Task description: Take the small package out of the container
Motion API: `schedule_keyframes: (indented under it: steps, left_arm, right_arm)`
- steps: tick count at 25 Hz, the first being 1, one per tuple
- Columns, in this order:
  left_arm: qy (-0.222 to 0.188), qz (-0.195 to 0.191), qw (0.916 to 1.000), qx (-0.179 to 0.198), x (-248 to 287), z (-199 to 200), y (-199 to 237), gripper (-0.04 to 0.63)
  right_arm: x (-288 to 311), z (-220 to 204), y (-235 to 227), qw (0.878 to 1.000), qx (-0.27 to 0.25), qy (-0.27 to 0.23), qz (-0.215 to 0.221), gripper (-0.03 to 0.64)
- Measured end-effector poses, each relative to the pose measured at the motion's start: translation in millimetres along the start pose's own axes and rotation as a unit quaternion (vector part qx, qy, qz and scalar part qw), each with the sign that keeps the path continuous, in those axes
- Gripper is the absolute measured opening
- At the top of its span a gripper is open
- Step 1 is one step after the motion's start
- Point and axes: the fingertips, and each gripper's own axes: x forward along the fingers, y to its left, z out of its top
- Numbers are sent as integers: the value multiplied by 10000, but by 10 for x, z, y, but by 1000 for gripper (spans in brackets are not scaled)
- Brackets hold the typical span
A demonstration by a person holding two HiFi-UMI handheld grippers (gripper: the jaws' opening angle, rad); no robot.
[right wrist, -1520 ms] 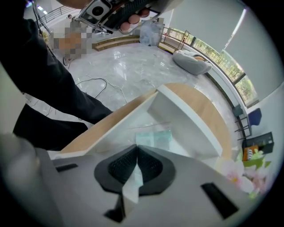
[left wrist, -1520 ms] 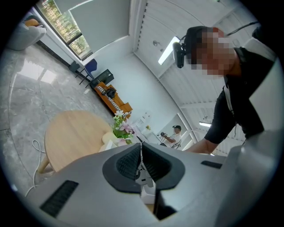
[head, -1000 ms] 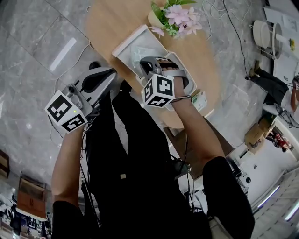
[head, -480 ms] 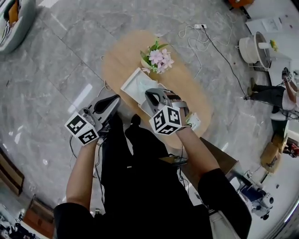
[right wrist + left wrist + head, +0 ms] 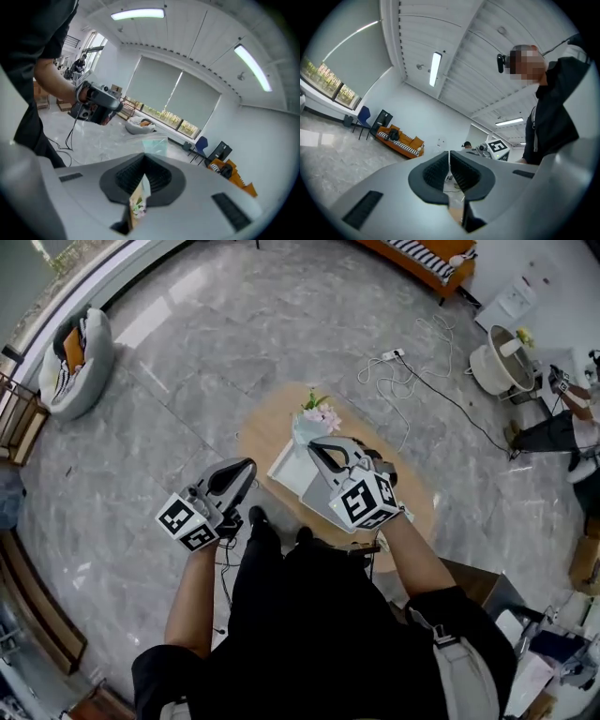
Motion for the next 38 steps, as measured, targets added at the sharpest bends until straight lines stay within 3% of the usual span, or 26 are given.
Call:
schedule_keyframes:
  steps: [4, 6, 10, 14, 18, 24, 30, 35, 38]
  left_arm:
    - [-61, -179, 9991, 388, 19, 410, -471, 23]
    - [-123, -256, 9978, 597, 54, 591, -666, 23]
    - [-363, -381, 9938, 976, 164, 950, -1041, 24]
    - [-489, -598, 9894, 1233, 284, 1106, -1371, 25]
    - [-497, -810, 9853, 1419, 412, 1034, -1560, 25]
    - [-241, -856, 9894, 1146, 551, 729, -1617, 25]
    - [-133, -946, 9902, 1017, 771, 605, -1663, 25]
    - [-41, -934, 9921, 836, 790, 473, -1632, 25]
    - [1, -933, 9926, 775, 773, 405, -1641, 24]
  right_arm:
    - [-630, 479, -288, 9955, 419, -790, -312, 11]
    - [-948, 694, -385, 9852, 776, -1503, -295, 12]
    - [-1667, 1047, -487, 9458, 1316, -2963, 164, 11]
    - [-2192, 1039, -499, 9106, 1771, -3705, 464, 11]
    - [-2359, 837, -451, 8912, 2066, -3969, 748, 11]
    - [-2470, 525, -381, 8775, 2562, -3974, 802, 12]
    - [-2468, 341, -337, 8745, 2799, -3859, 894, 12]
    - [-2398, 245, -305, 8820, 2824, -3671, 868, 12]
    - [-2393, 186, -262, 8806, 2902, -3646, 855, 12]
